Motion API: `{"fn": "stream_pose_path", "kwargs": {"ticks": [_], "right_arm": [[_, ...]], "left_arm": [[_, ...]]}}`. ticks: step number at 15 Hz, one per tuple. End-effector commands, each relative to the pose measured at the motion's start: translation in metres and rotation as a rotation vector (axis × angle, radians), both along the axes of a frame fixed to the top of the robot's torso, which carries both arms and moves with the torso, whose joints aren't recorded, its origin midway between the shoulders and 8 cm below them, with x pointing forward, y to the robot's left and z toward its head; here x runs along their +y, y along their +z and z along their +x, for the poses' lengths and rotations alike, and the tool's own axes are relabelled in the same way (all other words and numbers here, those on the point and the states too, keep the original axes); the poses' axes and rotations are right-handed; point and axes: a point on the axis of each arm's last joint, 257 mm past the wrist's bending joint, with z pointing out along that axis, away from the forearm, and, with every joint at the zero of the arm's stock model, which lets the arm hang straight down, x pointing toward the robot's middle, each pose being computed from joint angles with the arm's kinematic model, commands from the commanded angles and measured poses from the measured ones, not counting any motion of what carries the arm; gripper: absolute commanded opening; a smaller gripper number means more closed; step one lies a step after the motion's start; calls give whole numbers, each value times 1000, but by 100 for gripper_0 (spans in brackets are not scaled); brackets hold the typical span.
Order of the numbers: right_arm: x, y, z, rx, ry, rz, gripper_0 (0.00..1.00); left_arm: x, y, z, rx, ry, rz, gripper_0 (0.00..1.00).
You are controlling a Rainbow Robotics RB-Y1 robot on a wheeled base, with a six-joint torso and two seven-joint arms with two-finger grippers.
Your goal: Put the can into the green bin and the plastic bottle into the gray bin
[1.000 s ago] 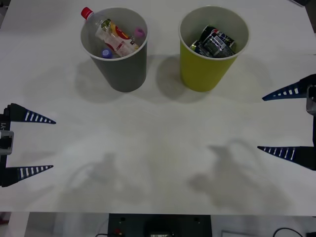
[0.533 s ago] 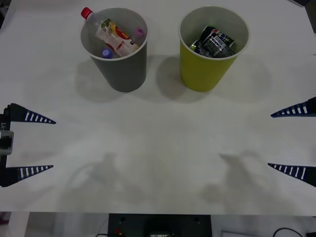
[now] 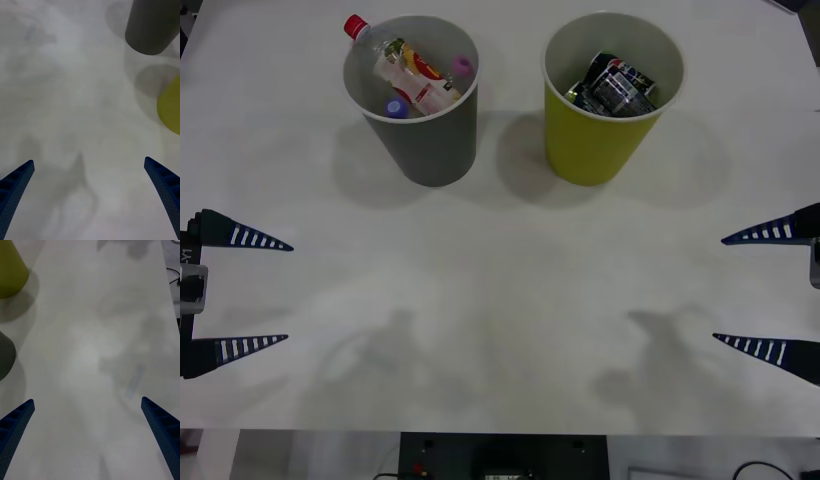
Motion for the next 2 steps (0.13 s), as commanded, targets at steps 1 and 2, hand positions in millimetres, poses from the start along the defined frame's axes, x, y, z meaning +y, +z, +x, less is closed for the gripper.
{"fn": "stream_pose_path", "kwargs": {"ticks": [1,2], "right_arm": [[-1,0,1,2,-2,1,100],[-1,0,1,2,-2,1,100]], "left_arm": [[0,0,0,0,0,0,98],[0,0,0,0,0,0,98]]}}
